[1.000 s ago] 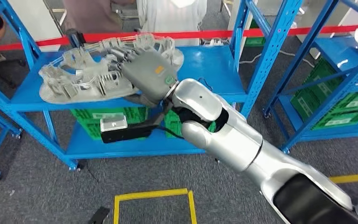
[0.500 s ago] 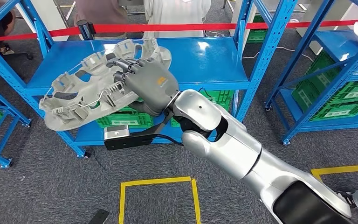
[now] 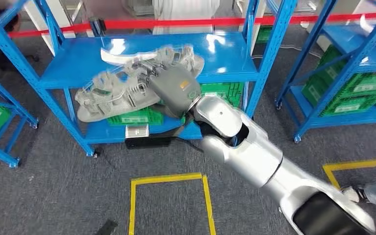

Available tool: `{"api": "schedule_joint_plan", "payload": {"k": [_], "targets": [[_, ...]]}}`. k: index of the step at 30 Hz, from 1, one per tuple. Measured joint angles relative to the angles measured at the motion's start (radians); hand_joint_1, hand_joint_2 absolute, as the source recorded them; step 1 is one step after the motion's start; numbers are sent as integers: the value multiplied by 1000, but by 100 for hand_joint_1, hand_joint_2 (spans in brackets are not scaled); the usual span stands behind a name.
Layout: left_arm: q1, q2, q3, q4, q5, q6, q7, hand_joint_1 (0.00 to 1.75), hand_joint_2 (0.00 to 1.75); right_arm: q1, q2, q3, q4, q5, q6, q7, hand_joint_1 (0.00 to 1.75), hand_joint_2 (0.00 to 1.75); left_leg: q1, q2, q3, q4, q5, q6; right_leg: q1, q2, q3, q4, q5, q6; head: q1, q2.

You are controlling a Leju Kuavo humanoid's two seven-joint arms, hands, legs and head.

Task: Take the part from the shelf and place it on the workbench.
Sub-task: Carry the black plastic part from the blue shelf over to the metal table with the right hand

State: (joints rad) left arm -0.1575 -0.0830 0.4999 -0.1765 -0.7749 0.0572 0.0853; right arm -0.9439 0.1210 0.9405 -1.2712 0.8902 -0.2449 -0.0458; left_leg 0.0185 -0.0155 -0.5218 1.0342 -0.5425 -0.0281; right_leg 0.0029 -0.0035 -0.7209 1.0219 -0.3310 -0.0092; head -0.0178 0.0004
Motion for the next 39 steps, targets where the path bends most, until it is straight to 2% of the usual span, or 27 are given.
{"api": "schedule_joint_plan", "payload": {"k": [1,2,4,6,7,8,9,10,12,13,14,16,17,19,21,22,24,25,26,28,29,31,32,33,36,37,39], "targets": [[-2,-1,0,0,0,0,-1,0,175,-4,-3,-3,0,-3,0,2,175,175,1,2,-6,0,9,10,-2,1,-5,1,1,6,1,0],[-4,-1,-1,0,0,-1,-2,0,175,-9,-5,-4,1,-7,0,3,175,175,1,5,-16,-1,21,20,-3,2,-13,13,-18,12,2,0],[-6,-1,-1,-1,5,2,-7,0,175,-25,-8,-5,3,-24,1,0,175,175,2,11,-45,-1,50,32,-6,3,-44,102,-117,21,6,0],[-5,0,-1,-1,15,5,-17,0,175,-39,-6,-5,9,-42,2,-5,175,175,1,13,-82,0,80,35,-7,3,-71,243,-212,27,10,0],[-4,0,-1,-1,20,6,-23,0,175,-43,-5,-4,13,-49,2,-8,175,175,0,14,-100,1,94,35,-7,3,-72,294,-225,26,10,0],[-4,1,-1,-1,24,8,-28,0,175,-47,-3,-3,17,-54,2,-8,175,175,0,14,-117,1,108,34,-6,3,-57,314,-215,24,10,0],[-3,1,-1,-1,27,10,-31,0,175,-50,-1,-2,20,-58,2,-8,175,175,-1,15,-134,2,121,32,-6,4,-23,298,-194,20,10,0],[-2,1,-1,-1,29,11,-33,0,175,-54,1,-1,23,-61,2,-8,175,175,-1,14,-149,2,134,30,-4,5,30,247,-176,14,10,0],[0,0,-1,-1,31,12,-34,0,175,-62,8,0,28,-65,0,-9,175,175,-3,12,-170,3,158,22,2,6,153,99,-192,0,10,0],[1,1,-1,-1,31,13,-34,0,175,-65,11,0,30,-66,-2,-12,175,175,-3,11,-174,1,169,16,5,7,192,43,-207,-4,9,0],[1,1,-1,-1,31,13,-33,0,175,-68,13,0,31,-67,-7,-15,175,175,-1,11,-177,-4,181,9,9,7,209,10,-218,-7,9,0],[4,2,-1,-1,27,13,-31,0,175,-69,12,1,35,-67,-18,-18,175,175,2,9,-180,-17,201,-5,10,5,198,-5,-199,-16,11,0],[7,2,-1,0,25,12,-30,0,175,-70,12,2,37,-67,-23,-17,175,175,3,9,-187,-13,190,-10,8,3,189,-11,-185,-24,10,0],[11,1,-1,0,22,11,-27,0,175,-68,10,3,40,-63,-29,-13,175,175,3,9,-211,52,107,-18,2,-1,163,-20,-152,-35,6,0],[12,1,-1,1,20,8,-23,0,175,-63,7,5,41,-56,-30,-7,175,175,3,10,-236,182,8,-26,2,-1,128,-20,-122,-39,1,0],[11,2,-1,0,19,7,-22,0,175,-59,5,5,42,-54,-30,-5,175,175,3,10,-240,240,-9,-29,2,-2,109,-19,-107,-38,1,0],[11,3,-1,0,18,5,-20,0,175,-52,2,7,42,-49,-30,-3,175,175,3,10,-208,276,22,-31,2,-2,71,-17,-79,-35,1,0],[11,3,-1,0,19,5,-19,0,175,-51,1,8,42,-48,-30,-3,175,175,3,11,-167,244,46,-30,1,-2,53,-15,-65,-33,1,0],[10,3,-1,0,19,5,-19,0,175,-50,1,8,42,-47,-30,-2,175,175,3,11,-108,182,51,-28,2,-2,38,-13,-53,-29,0,0],[7,4,-1,-2,21,5,-20,0,175,-50,1,9,42,-45,-30,-2,175,175,-1,10,3,35,15,-18,4,-3,19,-8,-30,-19,0,0],[5,4,-1,-3,22,5,-21,0,175,-51,2,10,42,-44,-30,-3,175,175,-5,10,31,-11,-5,-10,4,-3,16,-8,-19,-13,-1,0],[6,4,0,-2,26,5,-21,0,175,-51,2,13,43,-45,-29,-6,175,175,-6,12,28,-30,-3,9,2,-4,12,-13,0,0,-1,0],[8,3,0,-2,28,5,-21,0,175,-52,2,15,44,-45,-29,-7,175,175,-5,14,22,-31,6,18,1,-2,7,-7,-10,6,0,0],[9,2,1,-2,29,5,-21,0,175,-52,2,17,46,-45,-30,-7,175,175,-3,16,13,-32,18,27,0,-1,-3,16,-40,12,1,0],[11,3,4,-2,32,6,-24,0,175,-53,2,24,52,-44,-33,-11,175,175,-1,18,-30,-32,55,38,-6,2,-56,197,-187,26,6,0],[13,4,4,-2,32,6,-24,0,175,-52,2,26,54,-43,-35,-14,175,175,-1,18,-47,-31,67,38,-8,2,-66,259,-207,29,6,0],[16,4,5,-1,33,6,-29,0,175,-49,2,31,58,-41,-39,-18,175,175,-1,18,-78,-27,88,35,-9,2,-45,297,-182,29,6,0]]}}
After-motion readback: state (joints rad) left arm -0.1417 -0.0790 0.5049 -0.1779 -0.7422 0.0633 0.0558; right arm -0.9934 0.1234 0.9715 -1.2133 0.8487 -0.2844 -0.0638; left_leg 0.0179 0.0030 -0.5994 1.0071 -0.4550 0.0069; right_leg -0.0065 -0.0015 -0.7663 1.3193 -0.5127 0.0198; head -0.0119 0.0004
